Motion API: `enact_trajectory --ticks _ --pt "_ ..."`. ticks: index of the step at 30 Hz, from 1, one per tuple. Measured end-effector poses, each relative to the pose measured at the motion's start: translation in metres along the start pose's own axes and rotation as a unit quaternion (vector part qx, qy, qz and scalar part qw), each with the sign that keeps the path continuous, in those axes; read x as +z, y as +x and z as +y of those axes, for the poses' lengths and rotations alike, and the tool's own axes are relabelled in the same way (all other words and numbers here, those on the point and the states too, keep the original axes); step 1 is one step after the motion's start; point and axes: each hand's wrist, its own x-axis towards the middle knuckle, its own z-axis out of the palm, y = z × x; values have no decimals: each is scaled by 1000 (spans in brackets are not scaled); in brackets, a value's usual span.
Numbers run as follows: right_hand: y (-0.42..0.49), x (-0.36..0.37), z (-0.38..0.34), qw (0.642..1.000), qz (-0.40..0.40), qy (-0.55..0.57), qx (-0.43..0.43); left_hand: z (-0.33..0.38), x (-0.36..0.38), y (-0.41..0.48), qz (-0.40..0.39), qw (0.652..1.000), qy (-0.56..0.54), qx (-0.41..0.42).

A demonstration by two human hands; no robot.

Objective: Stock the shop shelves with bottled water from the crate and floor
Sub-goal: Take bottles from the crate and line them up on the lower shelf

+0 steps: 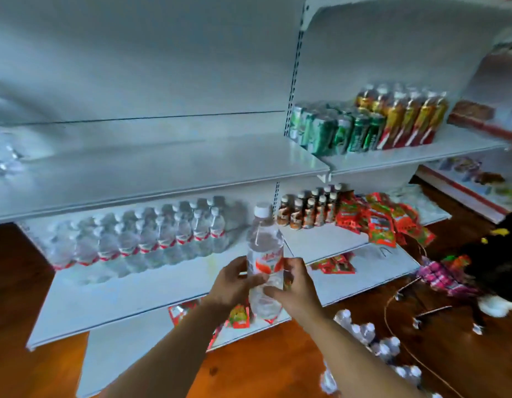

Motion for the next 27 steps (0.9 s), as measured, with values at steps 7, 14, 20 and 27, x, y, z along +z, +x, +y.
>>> enact_trajectory --ticks 7,14,20,27 --pt "90 42 12 992 -113 -28 58 -27 -63 74 -39 998 25 -45" --pt "184 72 63 995 -95 -20 34 -68 -73 157 22 999 -14 -45" --pt "283 96 144 997 -76 -20 -24 -136 -73 251 58 998 -22 -13" --pt "378 143 237 996 -18 7 -85 -245 -61 350 231 971 -4 60"
